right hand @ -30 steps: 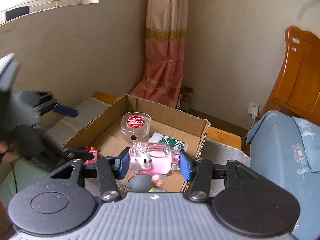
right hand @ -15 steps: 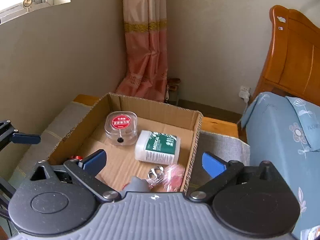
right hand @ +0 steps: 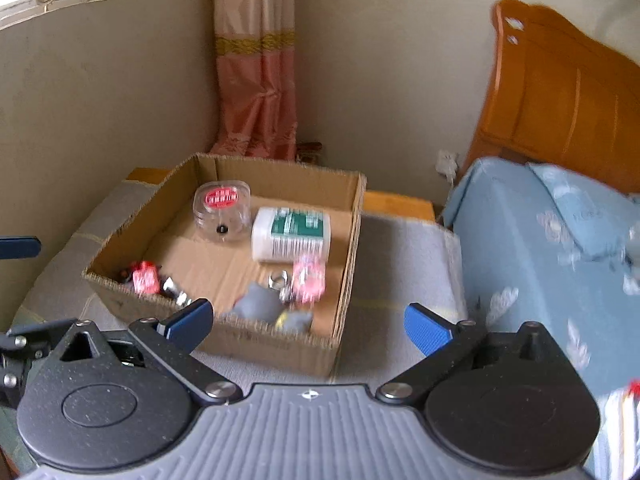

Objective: Organize rigid objects
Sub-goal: 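Open the right tool to drop the pink keychain into the box, then grasp the light-blue round case with the left tool while the right tool grasps the clear jar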

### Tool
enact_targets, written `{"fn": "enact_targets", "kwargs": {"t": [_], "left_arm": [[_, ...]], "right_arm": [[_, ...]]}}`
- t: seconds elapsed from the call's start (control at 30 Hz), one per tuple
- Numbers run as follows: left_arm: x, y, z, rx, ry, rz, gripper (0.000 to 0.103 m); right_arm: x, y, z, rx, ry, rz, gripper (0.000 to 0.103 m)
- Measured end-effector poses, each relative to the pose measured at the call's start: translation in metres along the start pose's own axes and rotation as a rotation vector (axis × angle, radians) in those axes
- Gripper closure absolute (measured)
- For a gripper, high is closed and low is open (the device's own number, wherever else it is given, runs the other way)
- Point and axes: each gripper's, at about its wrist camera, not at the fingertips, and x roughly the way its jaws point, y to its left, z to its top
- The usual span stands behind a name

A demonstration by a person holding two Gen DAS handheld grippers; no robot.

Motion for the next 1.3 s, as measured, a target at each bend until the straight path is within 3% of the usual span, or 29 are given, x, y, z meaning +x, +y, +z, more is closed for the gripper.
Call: {"fn": "enact_targets", "kwargs": {"t": [0.27, 0.37, 0.47, 0.73, 1.07, 1.3], "left_arm": [[-0.004, -0.015, -0.031, -0.022, 0.008, 0.138, 0.001], [-0.001, -0.018, -0.039, -0.035, 0.022, 0.175, 0.001], [0.004, -0.019, -0.043, -0.070, 0.037, 0.140, 0.001], [0.019, -0.023, -0.051, -0.075, 0.088, 0.123, 0.001], [0.030, -0.019, -0.058, -0.079, 0.121, 0.106, 0.001], [0.044, -0.017, -0.062, -0.081, 0.148, 0.089, 0.001]], "right_arm": [[-0.005, 0.008, -0.058, 0.118, -0.041, -0.106, 0.000], [-0.003, 0.003, -0.073, 0.218, -0.046, -0.117, 0.000], [0.004, 0.001, -0.080, 0.272, -0.030, -0.067, 0.000], [0.037, 0.012, -0.078, 0.214, 0.014, -0.152, 0.000], [0.030, -0.006, -0.101, 0.221, 0.071, -0.131, 0.000], [0.032, -0.023, -0.127, 0.240, 0.120, -0.172, 0.000]]}}
